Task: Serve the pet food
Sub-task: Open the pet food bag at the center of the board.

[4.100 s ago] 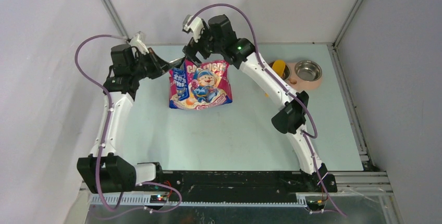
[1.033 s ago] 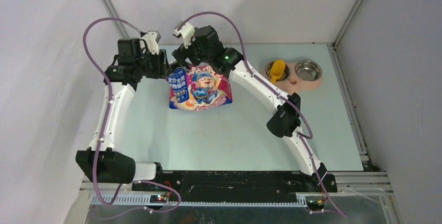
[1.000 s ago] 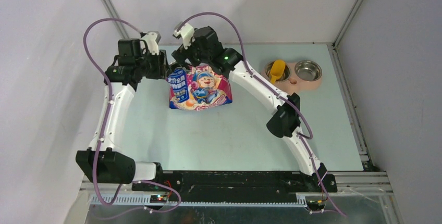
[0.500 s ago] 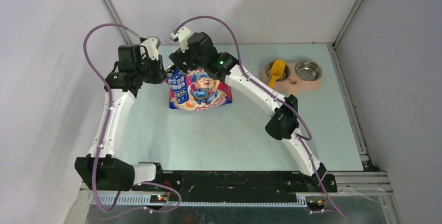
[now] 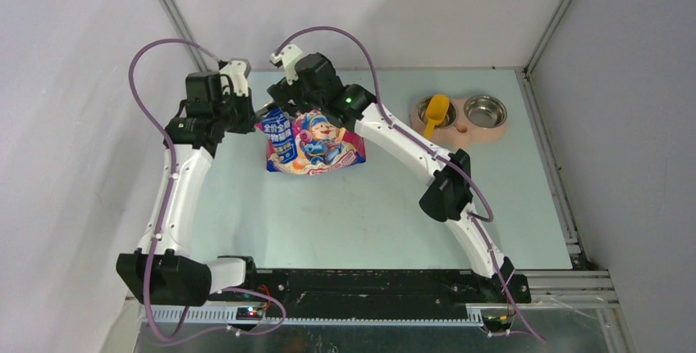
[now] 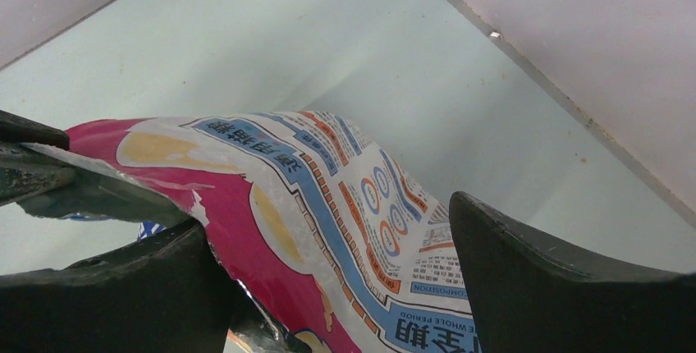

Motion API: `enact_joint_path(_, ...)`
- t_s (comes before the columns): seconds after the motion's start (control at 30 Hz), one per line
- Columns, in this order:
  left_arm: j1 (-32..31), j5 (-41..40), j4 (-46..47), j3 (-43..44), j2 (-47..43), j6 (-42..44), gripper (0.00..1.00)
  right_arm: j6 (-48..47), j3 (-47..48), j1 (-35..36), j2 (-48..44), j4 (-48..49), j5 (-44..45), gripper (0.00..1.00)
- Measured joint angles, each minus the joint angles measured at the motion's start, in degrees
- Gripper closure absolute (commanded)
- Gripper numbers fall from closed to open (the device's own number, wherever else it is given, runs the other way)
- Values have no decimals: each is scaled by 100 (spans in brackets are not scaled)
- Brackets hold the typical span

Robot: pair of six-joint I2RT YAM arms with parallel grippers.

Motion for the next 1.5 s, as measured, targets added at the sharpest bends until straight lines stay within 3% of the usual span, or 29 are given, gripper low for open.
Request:
enact_joint_path(0.17,-46,-105,-7,0,0,-28,100,20,-264,-28,-166,39,101,12)
enact_joint_path(0.9,-96,-190,175,-90,-72,-101,100,-538,-1224,-122,-743,507,647,9)
enact_joint_path(1.5,-101,-557,175,-90,-107,-103,100,-2352,-1115,-50,-590,960,459,7)
